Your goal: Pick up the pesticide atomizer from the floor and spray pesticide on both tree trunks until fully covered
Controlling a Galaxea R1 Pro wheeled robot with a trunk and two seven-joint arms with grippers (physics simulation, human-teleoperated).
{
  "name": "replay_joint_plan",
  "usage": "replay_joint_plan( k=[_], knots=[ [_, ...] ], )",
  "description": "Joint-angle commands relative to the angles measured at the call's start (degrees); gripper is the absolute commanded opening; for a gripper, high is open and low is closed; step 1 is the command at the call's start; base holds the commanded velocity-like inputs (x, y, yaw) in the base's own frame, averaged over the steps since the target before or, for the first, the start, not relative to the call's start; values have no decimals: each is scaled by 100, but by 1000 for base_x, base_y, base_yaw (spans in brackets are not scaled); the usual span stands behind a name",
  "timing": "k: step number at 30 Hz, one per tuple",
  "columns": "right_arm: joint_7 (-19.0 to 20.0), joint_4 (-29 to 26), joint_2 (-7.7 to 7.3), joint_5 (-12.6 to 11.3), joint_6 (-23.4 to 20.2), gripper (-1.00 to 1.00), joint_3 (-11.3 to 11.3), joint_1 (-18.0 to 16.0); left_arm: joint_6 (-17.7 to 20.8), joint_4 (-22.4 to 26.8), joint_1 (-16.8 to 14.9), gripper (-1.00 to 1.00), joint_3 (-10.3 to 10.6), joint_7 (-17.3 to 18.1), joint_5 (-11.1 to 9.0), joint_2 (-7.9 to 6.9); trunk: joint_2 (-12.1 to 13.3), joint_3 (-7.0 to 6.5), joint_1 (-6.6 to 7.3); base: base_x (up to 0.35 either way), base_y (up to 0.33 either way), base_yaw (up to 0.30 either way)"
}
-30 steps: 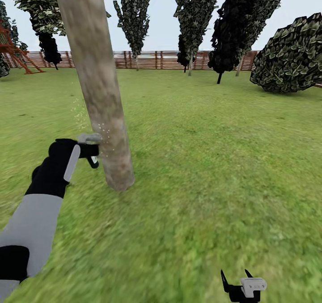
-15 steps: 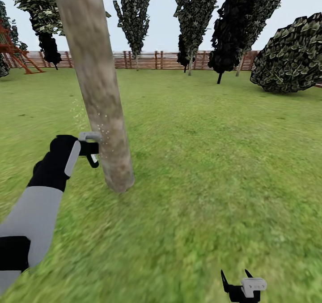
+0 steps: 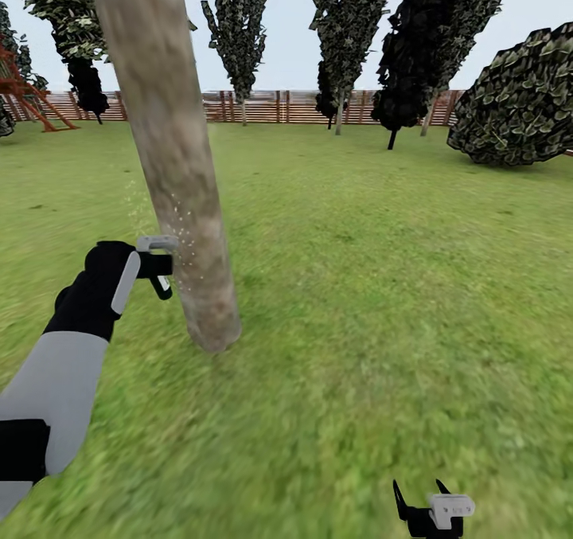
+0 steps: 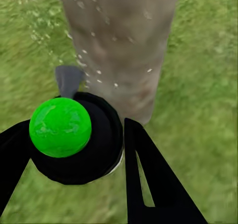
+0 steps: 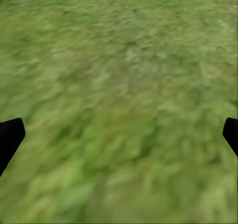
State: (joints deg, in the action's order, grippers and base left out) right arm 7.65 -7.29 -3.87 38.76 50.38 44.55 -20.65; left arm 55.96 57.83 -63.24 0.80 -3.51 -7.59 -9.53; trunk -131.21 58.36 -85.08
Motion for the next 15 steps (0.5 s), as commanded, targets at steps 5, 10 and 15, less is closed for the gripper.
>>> replay_joint_plan(
  k=[5, 10, 15],
  knots=[
    [0, 0, 0, 0, -1, 100, -2, 0, -10, 0, 26, -100, -31, -6, 9, -194, 0, 0, 0, 99, 82, 0],
    [0, 0, 0, 0, 1, 100, -4, 0, -20, 11, 24, -100, -31, 4, 3, -361, 0, 0, 0, 3, 3, 0],
    [0, 0, 0, 0, -2, 100, -3, 0, 50, 30, -146, -100, -16, -22, 8, -334, 0, 0, 0, 0, 0, 0]
  ],
)
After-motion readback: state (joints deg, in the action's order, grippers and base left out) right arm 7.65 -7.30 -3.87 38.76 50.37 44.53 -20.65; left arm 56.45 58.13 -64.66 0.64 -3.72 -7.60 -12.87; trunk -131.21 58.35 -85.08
